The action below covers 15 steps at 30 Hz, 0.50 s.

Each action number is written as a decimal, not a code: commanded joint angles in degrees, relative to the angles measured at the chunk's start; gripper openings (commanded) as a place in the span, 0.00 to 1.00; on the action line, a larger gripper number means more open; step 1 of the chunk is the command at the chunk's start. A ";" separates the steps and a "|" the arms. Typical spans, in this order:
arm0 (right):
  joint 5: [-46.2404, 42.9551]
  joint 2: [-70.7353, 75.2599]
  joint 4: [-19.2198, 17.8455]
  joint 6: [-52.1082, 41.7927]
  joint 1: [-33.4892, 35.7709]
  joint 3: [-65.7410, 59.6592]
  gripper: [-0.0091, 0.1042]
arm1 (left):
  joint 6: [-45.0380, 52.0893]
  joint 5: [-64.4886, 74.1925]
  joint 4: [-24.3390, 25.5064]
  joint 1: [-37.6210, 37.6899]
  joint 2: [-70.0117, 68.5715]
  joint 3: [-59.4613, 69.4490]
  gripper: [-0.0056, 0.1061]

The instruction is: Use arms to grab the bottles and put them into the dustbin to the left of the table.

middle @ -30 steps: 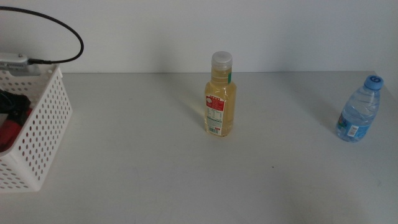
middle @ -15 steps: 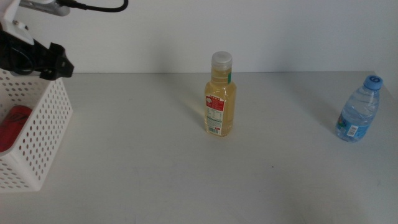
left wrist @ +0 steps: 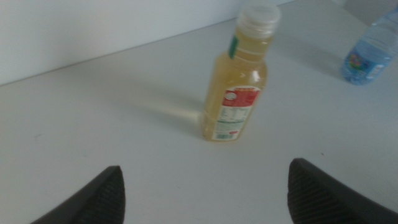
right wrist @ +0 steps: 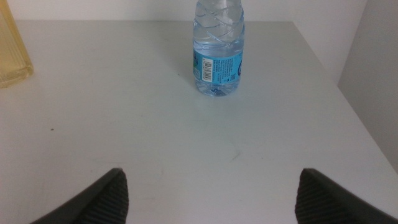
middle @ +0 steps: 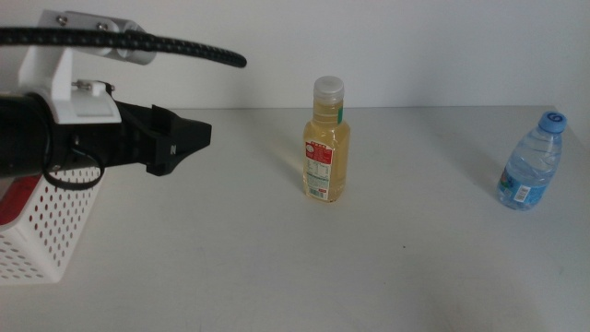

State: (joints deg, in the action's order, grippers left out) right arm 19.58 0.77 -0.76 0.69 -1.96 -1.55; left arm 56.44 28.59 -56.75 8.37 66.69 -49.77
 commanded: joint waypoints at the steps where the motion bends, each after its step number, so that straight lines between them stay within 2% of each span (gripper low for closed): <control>1: -4.14 1.26 -0.60 -0.30 -0.28 0.46 0.73 | 3.85 -2.29 -6.15 1.22 -1.69 -0.06 0.82; 8: -4.14 1.26 -0.60 -0.30 -0.28 0.46 0.73 | 7.21 1.81 -7.78 2.56 -1.69 0.17 0.82; 10: -4.14 1.26 -0.60 -0.30 -0.28 0.46 0.73 | 5.51 2.20 -5.00 2.56 -1.94 0.17 0.82; 12: -4.14 1.26 -0.60 -0.30 -0.28 0.46 0.73 | -0.40 2.17 0.08 3.09 -3.08 0.61 0.82; 15: -4.14 1.26 -0.60 -0.30 -0.28 0.46 0.73 | -12.15 -1.24 11.06 5.97 -6.50 2.00 0.82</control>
State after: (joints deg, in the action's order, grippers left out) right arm 19.58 0.77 -0.76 0.69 -1.96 -1.55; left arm 51.71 30.35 -49.71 12.74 63.33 -46.85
